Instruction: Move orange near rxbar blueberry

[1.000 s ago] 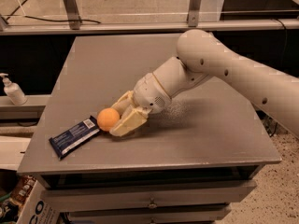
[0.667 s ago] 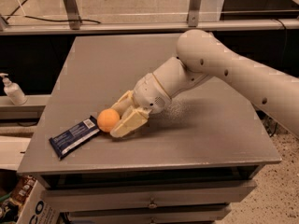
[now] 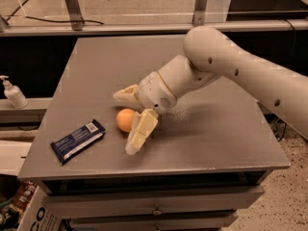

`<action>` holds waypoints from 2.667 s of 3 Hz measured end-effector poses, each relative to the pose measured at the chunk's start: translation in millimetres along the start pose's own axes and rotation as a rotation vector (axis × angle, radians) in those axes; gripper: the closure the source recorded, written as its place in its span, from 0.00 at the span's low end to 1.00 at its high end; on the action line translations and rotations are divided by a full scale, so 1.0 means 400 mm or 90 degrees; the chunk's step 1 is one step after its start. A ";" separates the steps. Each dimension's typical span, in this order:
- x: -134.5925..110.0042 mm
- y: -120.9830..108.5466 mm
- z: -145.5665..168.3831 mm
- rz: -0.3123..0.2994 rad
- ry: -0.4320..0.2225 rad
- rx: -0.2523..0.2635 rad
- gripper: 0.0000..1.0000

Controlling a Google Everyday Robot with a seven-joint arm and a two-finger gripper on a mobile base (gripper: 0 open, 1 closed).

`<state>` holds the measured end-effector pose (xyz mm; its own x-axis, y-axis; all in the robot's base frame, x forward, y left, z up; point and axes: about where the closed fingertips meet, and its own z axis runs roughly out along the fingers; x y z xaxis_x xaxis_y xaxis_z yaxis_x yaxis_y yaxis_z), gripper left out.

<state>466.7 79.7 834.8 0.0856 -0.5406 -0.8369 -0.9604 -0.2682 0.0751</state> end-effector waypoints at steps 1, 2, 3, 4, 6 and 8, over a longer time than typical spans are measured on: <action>-0.020 0.001 -0.007 -0.015 -0.010 0.005 0.00; -0.033 0.004 -0.006 -0.019 -0.023 0.006 0.00; -0.023 0.007 -0.028 -0.011 -0.028 0.023 0.00; -0.029 0.002 -0.066 -0.014 -0.038 0.048 0.00; -0.020 -0.015 -0.154 -0.019 -0.032 0.102 0.00; 0.053 -0.011 -0.196 0.009 -0.007 0.125 0.00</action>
Offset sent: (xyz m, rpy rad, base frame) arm -0.0018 0.0041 0.0177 0.0727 -0.0193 -0.0010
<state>493.5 6.8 859.3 0.0694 -0.5337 -0.8428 -0.9949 -0.0993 -0.0190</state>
